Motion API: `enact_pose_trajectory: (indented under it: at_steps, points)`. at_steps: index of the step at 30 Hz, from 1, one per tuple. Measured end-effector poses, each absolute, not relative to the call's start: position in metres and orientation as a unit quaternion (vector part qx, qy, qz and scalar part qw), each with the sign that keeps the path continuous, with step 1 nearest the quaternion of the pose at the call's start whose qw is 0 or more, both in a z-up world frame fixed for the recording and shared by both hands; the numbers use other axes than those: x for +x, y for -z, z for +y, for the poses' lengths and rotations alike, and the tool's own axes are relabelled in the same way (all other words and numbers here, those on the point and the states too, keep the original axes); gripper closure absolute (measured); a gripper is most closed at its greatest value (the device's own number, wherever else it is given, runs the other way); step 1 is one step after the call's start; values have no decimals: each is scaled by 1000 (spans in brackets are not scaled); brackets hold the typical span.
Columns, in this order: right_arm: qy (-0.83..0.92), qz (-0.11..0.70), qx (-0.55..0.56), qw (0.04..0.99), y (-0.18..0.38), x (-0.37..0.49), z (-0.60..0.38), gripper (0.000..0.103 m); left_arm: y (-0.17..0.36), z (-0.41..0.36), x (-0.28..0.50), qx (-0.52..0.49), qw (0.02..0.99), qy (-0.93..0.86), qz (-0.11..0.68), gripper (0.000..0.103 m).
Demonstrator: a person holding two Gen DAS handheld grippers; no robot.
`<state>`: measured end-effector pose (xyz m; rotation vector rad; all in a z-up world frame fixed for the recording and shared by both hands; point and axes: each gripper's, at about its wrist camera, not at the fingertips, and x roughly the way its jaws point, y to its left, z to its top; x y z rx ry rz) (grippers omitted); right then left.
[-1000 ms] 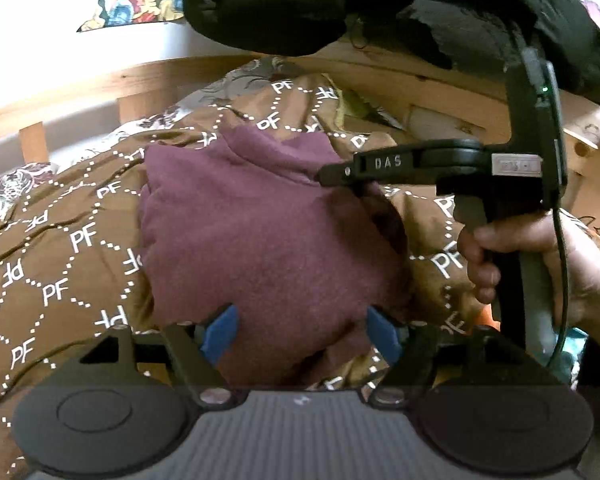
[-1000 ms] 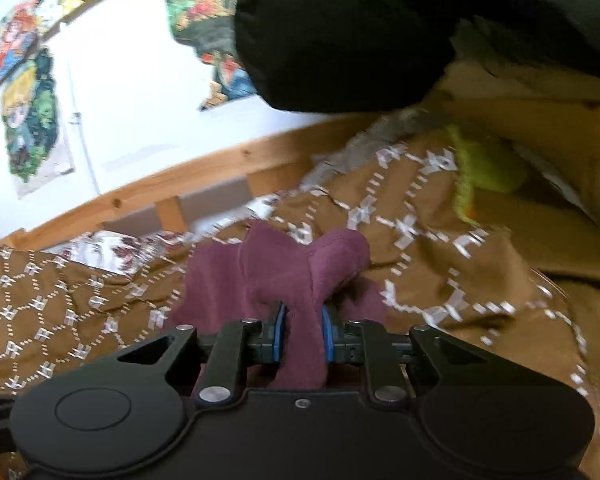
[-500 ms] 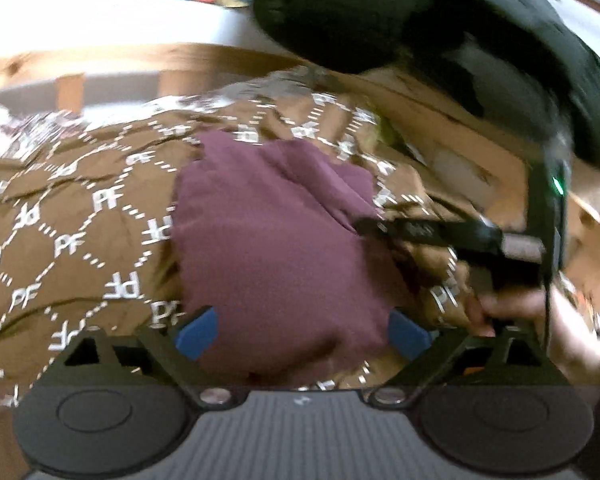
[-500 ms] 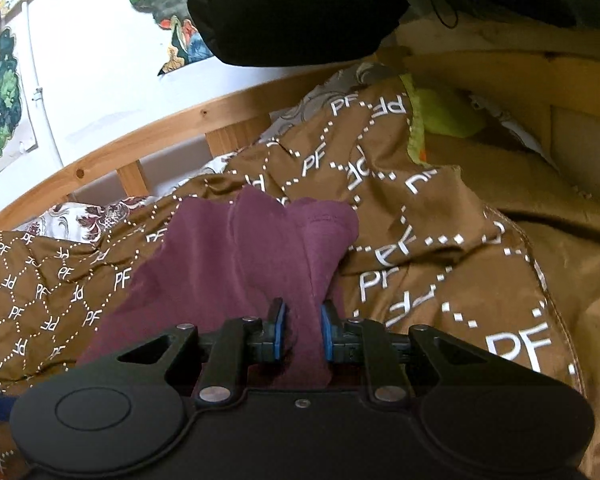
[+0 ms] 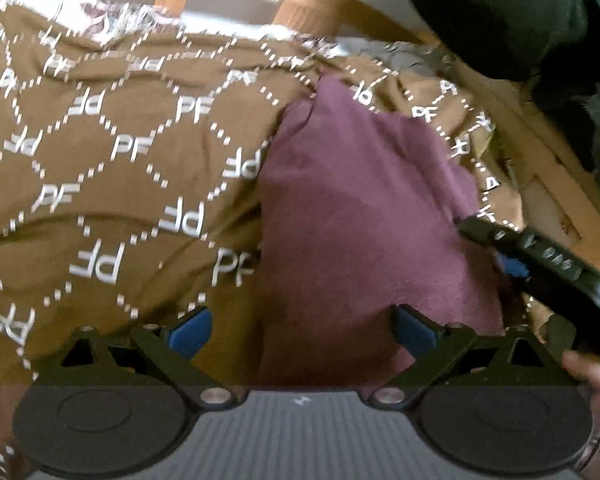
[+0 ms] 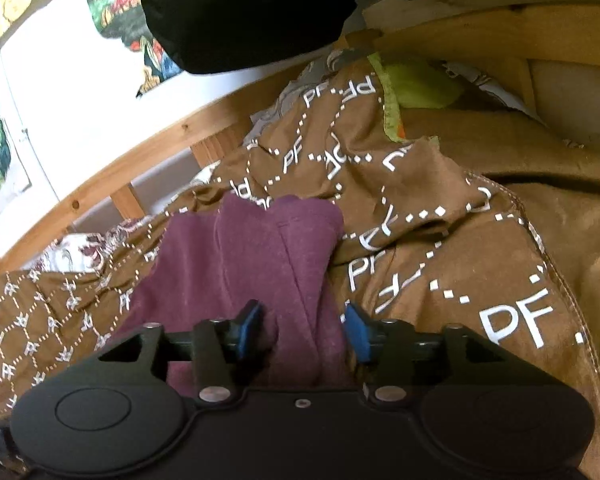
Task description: Fold small clothes
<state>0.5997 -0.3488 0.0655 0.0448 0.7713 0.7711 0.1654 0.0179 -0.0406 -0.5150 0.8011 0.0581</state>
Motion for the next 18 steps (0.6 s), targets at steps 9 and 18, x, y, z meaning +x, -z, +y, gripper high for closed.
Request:
enact_pose_trajectory:
  at_steps: [9, 18]
  points:
    - [-362, 335, 34, 870, -70, 613, -357, 19, 54, 16, 164, -260, 884, -37, 387, 1]
    - [-414, 283, -9, 865, -67, 619, -325, 8, 56, 13, 163, -248, 887, -39, 388, 1]
